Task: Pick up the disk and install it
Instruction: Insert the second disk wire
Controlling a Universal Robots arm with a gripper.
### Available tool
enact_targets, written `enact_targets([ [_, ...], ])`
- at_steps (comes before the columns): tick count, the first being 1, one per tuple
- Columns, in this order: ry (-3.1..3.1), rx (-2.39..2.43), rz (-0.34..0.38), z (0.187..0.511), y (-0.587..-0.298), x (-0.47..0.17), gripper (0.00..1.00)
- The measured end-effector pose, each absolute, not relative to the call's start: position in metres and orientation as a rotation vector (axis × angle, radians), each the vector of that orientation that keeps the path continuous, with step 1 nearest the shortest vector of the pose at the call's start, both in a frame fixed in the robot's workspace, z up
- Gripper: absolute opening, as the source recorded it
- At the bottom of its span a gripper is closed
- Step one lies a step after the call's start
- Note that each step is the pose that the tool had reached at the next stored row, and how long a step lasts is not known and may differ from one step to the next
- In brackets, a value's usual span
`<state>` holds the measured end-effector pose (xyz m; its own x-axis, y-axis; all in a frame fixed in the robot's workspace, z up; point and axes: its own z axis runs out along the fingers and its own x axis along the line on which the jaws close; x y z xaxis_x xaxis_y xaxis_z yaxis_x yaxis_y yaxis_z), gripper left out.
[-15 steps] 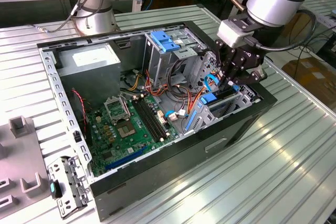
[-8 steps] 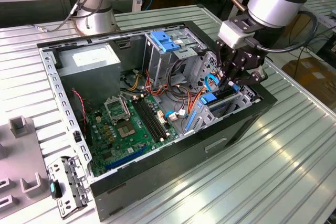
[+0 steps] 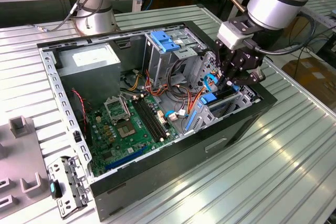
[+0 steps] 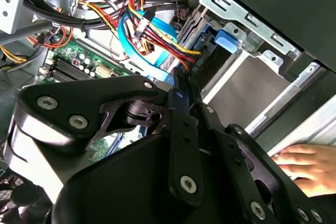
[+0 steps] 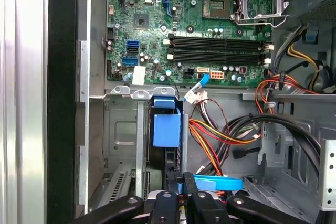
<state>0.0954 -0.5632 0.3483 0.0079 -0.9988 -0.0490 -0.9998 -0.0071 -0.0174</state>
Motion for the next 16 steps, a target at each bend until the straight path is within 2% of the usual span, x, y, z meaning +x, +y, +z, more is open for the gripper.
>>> enact_targets([
  [16,2.203,-2.172,0.035,0.3454,-0.5654,0.0954,0.16],
])
